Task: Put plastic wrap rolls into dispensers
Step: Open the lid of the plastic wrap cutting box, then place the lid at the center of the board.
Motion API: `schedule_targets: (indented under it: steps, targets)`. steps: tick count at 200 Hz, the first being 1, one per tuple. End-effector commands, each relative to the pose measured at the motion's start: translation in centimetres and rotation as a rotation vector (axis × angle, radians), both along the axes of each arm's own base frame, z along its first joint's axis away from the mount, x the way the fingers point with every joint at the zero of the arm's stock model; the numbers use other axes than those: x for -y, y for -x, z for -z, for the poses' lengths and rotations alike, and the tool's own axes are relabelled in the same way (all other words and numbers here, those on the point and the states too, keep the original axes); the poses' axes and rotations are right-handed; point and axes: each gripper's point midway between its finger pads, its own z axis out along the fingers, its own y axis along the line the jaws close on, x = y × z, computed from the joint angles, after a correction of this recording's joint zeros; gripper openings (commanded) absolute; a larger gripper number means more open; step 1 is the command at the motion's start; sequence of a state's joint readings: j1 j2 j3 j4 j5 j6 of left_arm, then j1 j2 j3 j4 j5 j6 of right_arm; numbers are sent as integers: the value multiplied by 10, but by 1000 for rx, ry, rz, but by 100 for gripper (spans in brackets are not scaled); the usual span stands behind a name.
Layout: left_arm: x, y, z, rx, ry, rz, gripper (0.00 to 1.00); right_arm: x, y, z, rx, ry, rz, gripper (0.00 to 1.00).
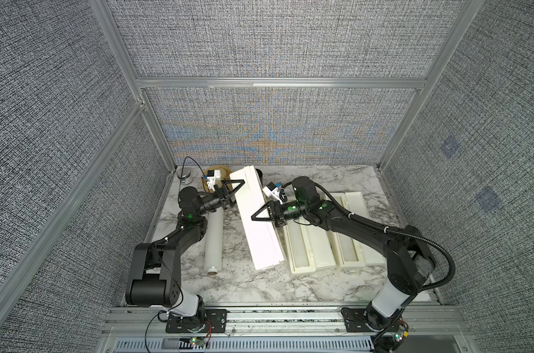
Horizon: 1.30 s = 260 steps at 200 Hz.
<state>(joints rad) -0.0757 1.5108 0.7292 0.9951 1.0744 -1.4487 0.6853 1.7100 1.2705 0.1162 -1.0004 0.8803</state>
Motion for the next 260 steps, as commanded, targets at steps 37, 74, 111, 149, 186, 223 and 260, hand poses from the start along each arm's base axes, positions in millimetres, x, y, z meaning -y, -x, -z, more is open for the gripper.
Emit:
schedule_targets:
  steps: [37, 74, 111, 149, 186, 223, 260]
  targets:
    - [16, 27, 2, 27, 0, 102, 82, -13, -23, -45, 58, -188, -35, 94]
    - [16, 27, 7, 15, 0, 93, 80, -8, -27, -49, 33, -255, -28, 79]
    - [14, 21, 8, 16, 3, 79, 80, 6, -28, -68, 10, -360, -17, 75]
    - [12, 17, 12, 0, -9, 74, 79, 15, -29, -50, 10, -282, 29, 76]
    - [12, 18, 20, -23, -57, 81, 80, 23, -26, -29, 12, -183, 57, 77]
    - [11, 21, 28, -57, -119, 94, 80, 34, -34, 1, 55, 16, 148, 78]
    - [-2, 28, 48, -103, -279, 118, 82, 54, -44, 32, 86, 254, 250, 79]
